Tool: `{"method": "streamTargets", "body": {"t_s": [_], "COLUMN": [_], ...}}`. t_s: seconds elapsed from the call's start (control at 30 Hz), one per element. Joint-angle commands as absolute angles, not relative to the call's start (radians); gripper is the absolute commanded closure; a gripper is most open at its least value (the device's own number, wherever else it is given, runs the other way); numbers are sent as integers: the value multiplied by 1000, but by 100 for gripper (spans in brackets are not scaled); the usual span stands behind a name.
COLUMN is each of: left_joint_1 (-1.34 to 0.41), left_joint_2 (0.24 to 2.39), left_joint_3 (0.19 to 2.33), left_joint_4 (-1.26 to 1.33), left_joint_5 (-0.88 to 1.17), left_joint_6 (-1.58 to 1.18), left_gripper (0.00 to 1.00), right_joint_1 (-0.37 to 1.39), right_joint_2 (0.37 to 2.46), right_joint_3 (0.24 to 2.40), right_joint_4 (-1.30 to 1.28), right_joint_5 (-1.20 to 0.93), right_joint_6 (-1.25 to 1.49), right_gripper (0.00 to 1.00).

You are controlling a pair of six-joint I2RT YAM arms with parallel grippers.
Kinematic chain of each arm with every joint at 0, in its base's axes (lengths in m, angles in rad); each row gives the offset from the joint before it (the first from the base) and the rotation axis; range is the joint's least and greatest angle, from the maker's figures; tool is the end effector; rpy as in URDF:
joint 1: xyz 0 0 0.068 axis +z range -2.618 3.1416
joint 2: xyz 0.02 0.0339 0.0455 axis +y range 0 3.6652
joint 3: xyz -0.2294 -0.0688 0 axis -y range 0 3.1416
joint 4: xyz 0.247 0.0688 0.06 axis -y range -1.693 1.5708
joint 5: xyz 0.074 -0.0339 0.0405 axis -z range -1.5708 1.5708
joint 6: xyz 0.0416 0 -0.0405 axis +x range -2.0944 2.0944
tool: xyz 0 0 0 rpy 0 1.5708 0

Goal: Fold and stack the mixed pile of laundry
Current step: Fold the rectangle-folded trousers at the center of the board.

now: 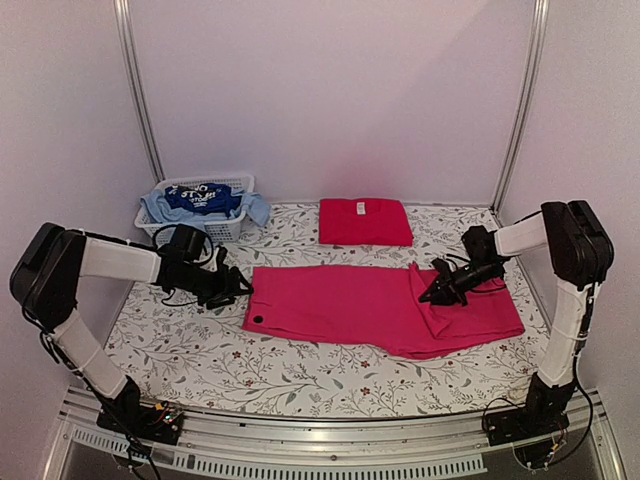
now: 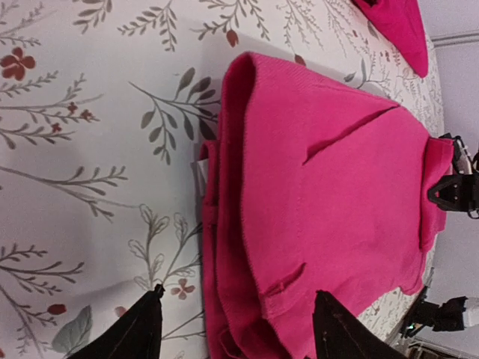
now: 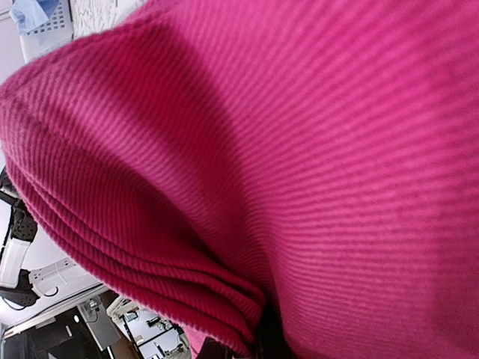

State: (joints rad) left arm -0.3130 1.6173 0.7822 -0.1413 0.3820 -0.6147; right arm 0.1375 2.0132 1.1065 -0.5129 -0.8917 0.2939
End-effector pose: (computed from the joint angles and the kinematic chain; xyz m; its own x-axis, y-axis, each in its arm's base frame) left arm 0.2844 -0.1083 0.1065 -0.9233 -0.2637 -0.2794 -0.0589 0.8158 -0.5753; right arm 0.3252 0.0777 0.0643 -0.9958 0.0459 0.0787 0.0902 0.6194 0.7799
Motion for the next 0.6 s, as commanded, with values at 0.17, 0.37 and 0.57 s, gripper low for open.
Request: {"method": "streamTargets", "body": {"t_s": [0.17, 0.37, 0.57], "left_joint_1": [-379, -380, -383], "left_joint_2": [1717, 1765, 1799], "left_joint_3": [737, 768, 786], "left_joint_4": [150, 73, 73], "left_joint_5": [583, 496, 494], "left_joint_6": [-720, -734, -754], "left_gripper": [47, 58, 60], "right_joint_1": [252, 396, 525], "right_joint_2": [1886, 1902, 2024], "right_joint_3": [1292, 1318, 1454], "right_joint_4": [-499, -175, 101], "right_joint_5": [-1000, -1069, -1052], "right_joint_6": [457, 787, 1044], "right_gripper": [100, 100, 100]}}
